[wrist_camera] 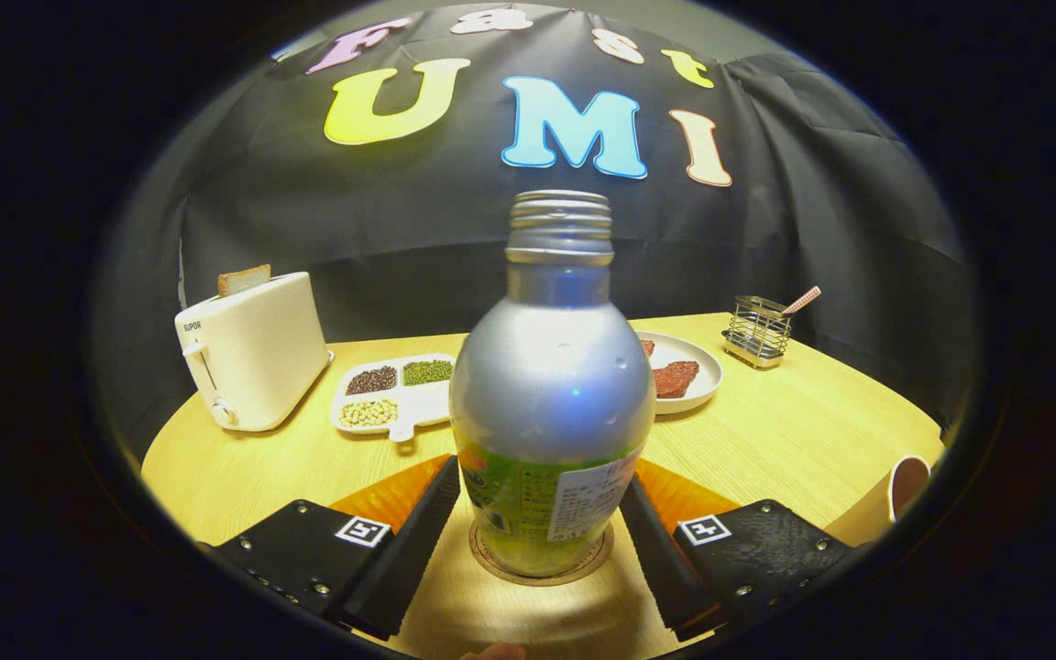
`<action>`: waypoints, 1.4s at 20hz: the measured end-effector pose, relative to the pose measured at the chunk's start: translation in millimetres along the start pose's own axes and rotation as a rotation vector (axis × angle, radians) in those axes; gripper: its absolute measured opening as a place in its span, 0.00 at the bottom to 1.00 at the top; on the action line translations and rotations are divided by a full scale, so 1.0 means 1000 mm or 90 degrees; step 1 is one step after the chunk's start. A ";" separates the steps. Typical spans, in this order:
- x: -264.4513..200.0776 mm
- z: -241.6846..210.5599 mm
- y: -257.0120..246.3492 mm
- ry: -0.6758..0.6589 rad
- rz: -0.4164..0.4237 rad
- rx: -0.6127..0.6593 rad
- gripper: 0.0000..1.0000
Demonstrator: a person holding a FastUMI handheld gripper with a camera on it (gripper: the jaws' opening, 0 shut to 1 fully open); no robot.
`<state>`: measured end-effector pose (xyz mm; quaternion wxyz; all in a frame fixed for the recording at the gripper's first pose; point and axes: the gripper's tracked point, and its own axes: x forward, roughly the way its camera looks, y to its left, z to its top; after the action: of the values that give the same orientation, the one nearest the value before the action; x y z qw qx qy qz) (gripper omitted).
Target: Take the bottle from table, then pour the juice into the cup, finally place the bottle on the coaster
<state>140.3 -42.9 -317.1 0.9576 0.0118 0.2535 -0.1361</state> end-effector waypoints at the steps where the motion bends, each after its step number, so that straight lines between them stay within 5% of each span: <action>1: -0.001 0.001 0.000 -0.001 0.002 0.003 0.98; 8: -0.021 0.018 0.001 -0.019 0.031 0.028 0.98; 28: -0.186 0.145 -0.015 -0.160 0.112 -0.014 0.98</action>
<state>50.7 -23.4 -99.6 0.9901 0.0066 0.1313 -0.0493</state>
